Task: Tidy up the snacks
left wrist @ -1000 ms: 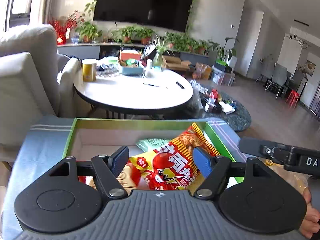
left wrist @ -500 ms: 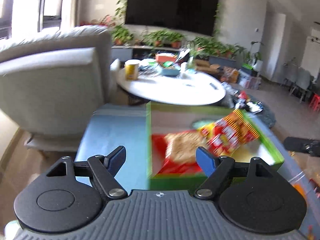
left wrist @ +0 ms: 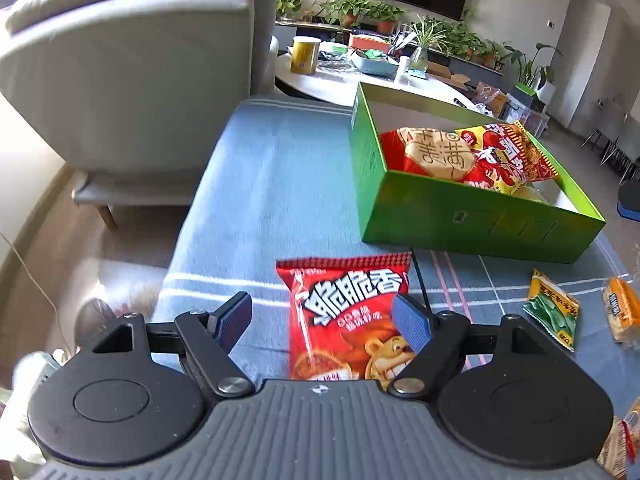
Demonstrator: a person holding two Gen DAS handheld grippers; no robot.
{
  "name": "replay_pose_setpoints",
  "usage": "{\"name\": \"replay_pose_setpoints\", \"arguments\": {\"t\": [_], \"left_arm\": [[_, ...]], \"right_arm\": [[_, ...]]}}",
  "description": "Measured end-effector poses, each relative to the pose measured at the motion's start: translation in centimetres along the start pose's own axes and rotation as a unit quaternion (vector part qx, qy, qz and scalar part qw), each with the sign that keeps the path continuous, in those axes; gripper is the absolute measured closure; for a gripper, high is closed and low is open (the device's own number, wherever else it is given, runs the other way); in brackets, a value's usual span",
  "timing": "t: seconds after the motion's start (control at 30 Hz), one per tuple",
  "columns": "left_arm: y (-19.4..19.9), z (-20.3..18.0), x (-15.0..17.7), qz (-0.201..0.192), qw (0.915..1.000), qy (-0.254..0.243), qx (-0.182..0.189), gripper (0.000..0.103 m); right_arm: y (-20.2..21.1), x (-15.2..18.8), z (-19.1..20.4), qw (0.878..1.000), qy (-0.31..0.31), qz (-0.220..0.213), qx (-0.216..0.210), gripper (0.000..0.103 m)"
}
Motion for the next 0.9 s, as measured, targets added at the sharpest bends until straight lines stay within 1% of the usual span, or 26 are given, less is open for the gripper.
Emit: {"name": "replay_pose_setpoints", "arguments": {"t": [0.13, 0.23, 0.33, 0.4, 0.47, 0.57, 0.63, 0.7, 0.8, 0.87, 0.9], "left_arm": [[-0.2, 0.1, 0.4, 0.000, 1.0000, -0.002, 0.003, 0.028], [-0.2, -0.4, 0.7, 0.004, 0.9999, 0.000, 0.016, 0.028], [-0.5, -1.5, 1.3, 0.018, 0.9991, -0.003, 0.039, 0.027], [-0.6, -2.3, 1.6, 0.012, 0.9992, -0.012, 0.036, 0.027], [-0.7, -3.1, 1.7, 0.009, 0.9988, -0.023, 0.042, 0.026], [-0.6, -4.5, 2.0, 0.012, 0.9971, -0.035, 0.067, 0.026], [-0.3, -5.0, 2.1, 0.014, 0.9964, -0.041, 0.073, 0.026], [0.1, -4.8, 1.9, 0.009, 0.9968, -0.037, 0.070, 0.026], [0.8, -3.6, 1.6, -0.002, 0.9978, -0.015, 0.064, 0.026], [1.0, -2.6, 1.6, -0.001, 0.9983, -0.003, 0.058, 0.028], [1.0, -2.3, 1.6, 0.002, 0.9984, 0.001, 0.057, 0.033]], "right_arm": [[1.3, -0.5, -0.6, 1.000, -0.011, -0.011, 0.000, 0.026], [2.7, -1.4, -1.6, 0.999, -0.017, -0.028, 0.009, 0.026], [4.0, -2.4, -3.0, 0.998, -0.033, -0.040, 0.017, 0.026], [4.5, -2.8, -3.9, 0.997, -0.048, -0.048, 0.021, 0.026], [4.4, -2.7, -4.1, 0.997, -0.059, -0.046, 0.021, 0.026], [2.9, -1.5, -2.7, 0.999, -0.048, -0.016, 0.005, 0.026], [1.4, -0.4, -1.2, 0.999, -0.038, 0.008, -0.009, 0.026], [-0.4, 1.0, 0.6, 0.998, -0.032, 0.037, -0.029, 0.026], [-3.1, 2.8, 2.9, 0.995, -0.033, 0.079, -0.047, 0.026], [-4.7, 3.9, 4.1, 0.993, -0.030, 0.104, -0.056, 0.026], [-5.3, 4.3, 4.8, 0.991, -0.029, 0.115, -0.061, 0.026]]}}
Point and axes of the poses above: each gripper's, at about its wrist camera, not at the fingertips, and y roughly against the way its jaws point, z to its left, x to its underside, the point moved 7 cm from there along -y, roughly the way its jaws point, and after that the axes turned 3 degrees about -x, right-handed, at the moved point
